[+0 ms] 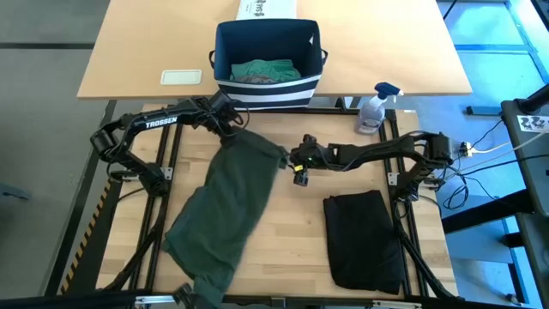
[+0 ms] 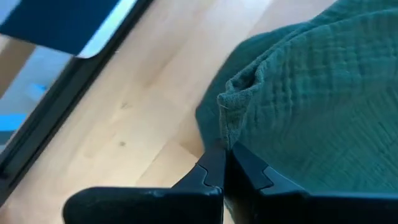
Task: Fold Laundry from Bin
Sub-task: Fold the green polo shirt
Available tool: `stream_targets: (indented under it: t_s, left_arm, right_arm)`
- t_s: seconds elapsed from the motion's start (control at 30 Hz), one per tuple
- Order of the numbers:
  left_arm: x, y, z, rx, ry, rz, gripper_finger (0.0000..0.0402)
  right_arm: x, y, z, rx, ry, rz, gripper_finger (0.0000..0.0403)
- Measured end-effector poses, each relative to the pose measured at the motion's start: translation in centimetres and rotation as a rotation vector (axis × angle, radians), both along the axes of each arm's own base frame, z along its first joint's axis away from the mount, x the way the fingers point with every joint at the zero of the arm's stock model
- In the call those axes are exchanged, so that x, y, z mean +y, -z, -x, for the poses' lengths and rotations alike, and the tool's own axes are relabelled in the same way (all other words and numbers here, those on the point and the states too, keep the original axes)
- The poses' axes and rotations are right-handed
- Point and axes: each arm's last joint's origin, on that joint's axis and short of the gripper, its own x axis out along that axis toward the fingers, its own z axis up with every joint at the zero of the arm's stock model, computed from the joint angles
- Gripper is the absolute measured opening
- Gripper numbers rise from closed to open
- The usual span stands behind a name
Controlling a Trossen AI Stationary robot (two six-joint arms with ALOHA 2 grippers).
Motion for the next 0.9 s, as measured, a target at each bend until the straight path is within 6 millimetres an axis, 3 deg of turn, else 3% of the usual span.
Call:
stream_targets:
  t_s: [0.33,0.73,0.9]
  left_arm:
    - [0.1,0.0,0.1,-0.006,-0.008,0.009,0.0000]
    - [0.1,0.0,0.1,-0.007,0.016,0.013,0.0000]
    - [0.1,0.0,0.1,-0.007,0.017,0.013,0.0000]
  right_arm:
    - [-0.5,3.0,-1.6,-0.039,0.096,0.041,0.0220]
    - [-3.5,3.4,-1.4,-0.130,0.224,-0.113,0.0220]
    - [-3.7,3.4,-1.6,-0.163,0.204,-0.132,0.0220]
